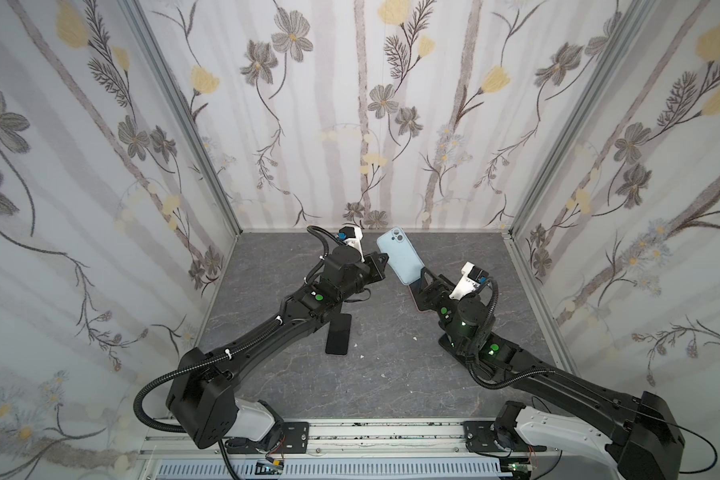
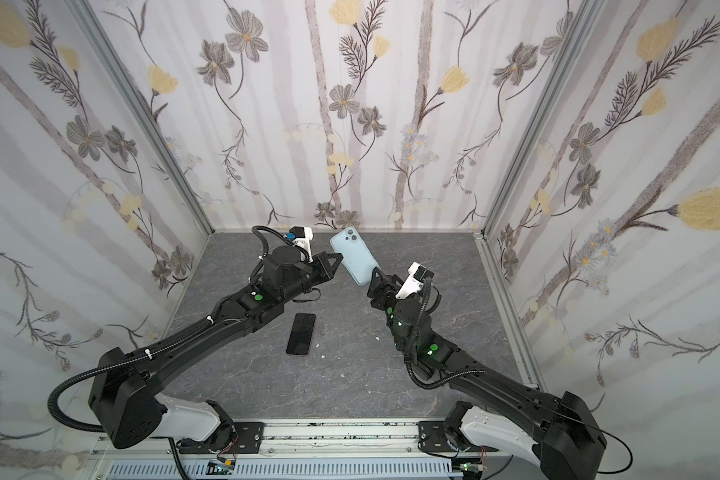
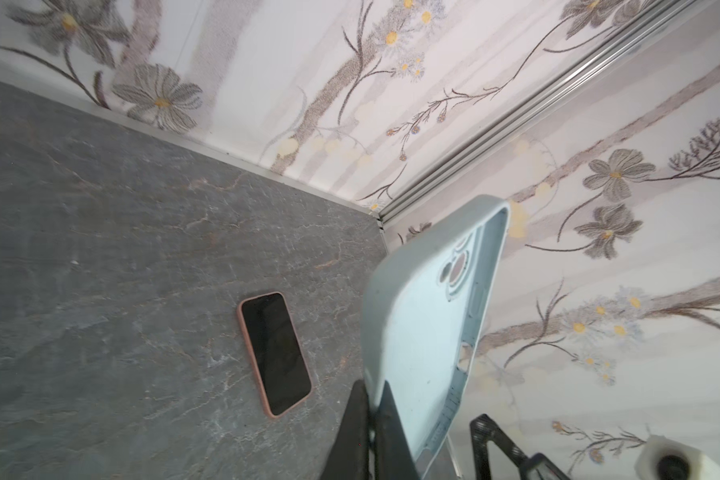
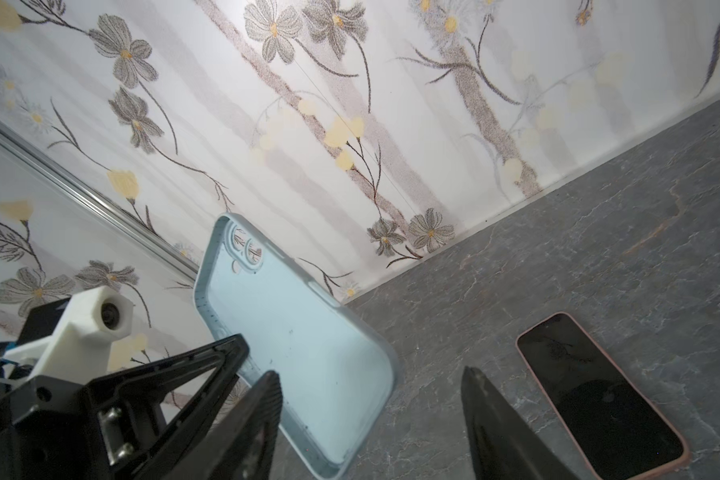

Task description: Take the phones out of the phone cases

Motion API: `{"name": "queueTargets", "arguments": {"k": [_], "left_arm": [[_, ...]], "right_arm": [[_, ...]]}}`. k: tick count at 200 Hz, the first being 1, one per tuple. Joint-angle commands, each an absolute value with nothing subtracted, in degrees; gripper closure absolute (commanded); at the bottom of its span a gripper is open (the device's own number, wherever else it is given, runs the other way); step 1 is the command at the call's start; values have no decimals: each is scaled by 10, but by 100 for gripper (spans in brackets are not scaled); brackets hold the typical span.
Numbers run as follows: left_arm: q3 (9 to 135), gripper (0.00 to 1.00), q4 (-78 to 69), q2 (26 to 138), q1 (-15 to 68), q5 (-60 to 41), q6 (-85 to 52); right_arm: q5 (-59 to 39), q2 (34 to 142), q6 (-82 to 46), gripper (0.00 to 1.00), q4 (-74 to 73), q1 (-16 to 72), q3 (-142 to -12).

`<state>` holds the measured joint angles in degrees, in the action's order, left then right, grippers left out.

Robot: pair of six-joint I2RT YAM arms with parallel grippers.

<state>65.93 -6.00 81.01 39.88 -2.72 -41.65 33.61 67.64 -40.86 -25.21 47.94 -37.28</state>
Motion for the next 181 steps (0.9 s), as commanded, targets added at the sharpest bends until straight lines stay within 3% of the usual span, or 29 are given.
{"name": "queueTargets", "arguments": {"k": [1, 13, 38, 122, 181], "left_arm": [[687, 100, 30, 814, 388, -27, -291], [709, 100, 81, 823, 382, -28, -256], [746, 100, 172, 850, 361, -43, -184], [810, 100, 287, 959, 251, -107, 52], [881, 100, 333, 1082, 180, -123, 115]], "right_arm": [[244, 653, -301, 32, -224, 449, -380], [164, 643, -262, 32, -201, 427, -388], [93, 652, -248, 34, -118, 381, -427], [7, 733, -244, 35, -8, 364, -488], [-107, 908, -248, 33, 22, 397, -558]]}}
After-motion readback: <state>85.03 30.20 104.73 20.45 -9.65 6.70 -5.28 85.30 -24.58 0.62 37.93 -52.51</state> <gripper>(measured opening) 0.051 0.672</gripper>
